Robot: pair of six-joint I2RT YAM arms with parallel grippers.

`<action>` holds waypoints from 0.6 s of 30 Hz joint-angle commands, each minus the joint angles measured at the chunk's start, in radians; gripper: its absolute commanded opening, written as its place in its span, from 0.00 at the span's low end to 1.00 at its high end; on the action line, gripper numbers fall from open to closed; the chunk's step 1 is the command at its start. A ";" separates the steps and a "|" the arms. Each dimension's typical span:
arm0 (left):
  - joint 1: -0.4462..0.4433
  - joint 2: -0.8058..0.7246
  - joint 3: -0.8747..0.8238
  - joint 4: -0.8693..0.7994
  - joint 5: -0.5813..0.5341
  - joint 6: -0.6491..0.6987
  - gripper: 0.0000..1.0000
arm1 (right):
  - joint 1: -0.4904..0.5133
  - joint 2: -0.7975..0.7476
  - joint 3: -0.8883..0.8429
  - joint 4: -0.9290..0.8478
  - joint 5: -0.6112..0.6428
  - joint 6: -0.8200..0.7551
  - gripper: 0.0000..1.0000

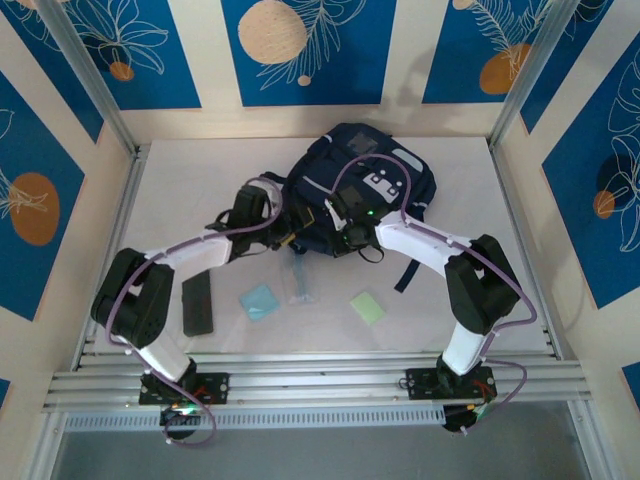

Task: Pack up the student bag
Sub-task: Zip the student bag at the top-center of the table.

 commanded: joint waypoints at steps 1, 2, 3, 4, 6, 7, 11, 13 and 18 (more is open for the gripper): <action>-0.037 0.032 -0.046 0.136 -0.052 -0.125 0.81 | 0.010 -0.020 0.019 0.060 -0.087 0.026 0.00; -0.042 0.049 -0.047 0.160 -0.060 -0.135 0.80 | 0.010 -0.028 0.010 0.067 -0.095 0.031 0.00; -0.046 0.062 -0.041 0.166 -0.076 -0.136 0.78 | 0.010 -0.037 -0.001 0.072 -0.101 0.037 0.00; -0.049 0.072 -0.032 0.163 -0.091 -0.128 0.77 | 0.011 -0.044 -0.010 0.076 -0.105 0.043 0.00; -0.056 0.091 -0.009 0.146 -0.124 -0.107 0.74 | 0.011 -0.062 -0.026 0.081 -0.112 0.051 0.00; -0.057 0.103 0.000 0.145 -0.132 -0.104 0.73 | 0.012 -0.069 -0.035 0.083 -0.115 0.053 0.00; -0.057 0.153 0.026 0.165 -0.122 -0.118 0.65 | 0.010 -0.085 -0.068 0.077 -0.104 0.060 0.00; -0.059 0.160 0.025 0.156 -0.128 -0.120 0.65 | 0.009 -0.090 -0.080 0.077 -0.107 0.060 0.00; -0.057 0.195 0.059 0.084 -0.205 -0.051 0.78 | 0.011 -0.092 -0.108 0.080 -0.112 0.035 0.00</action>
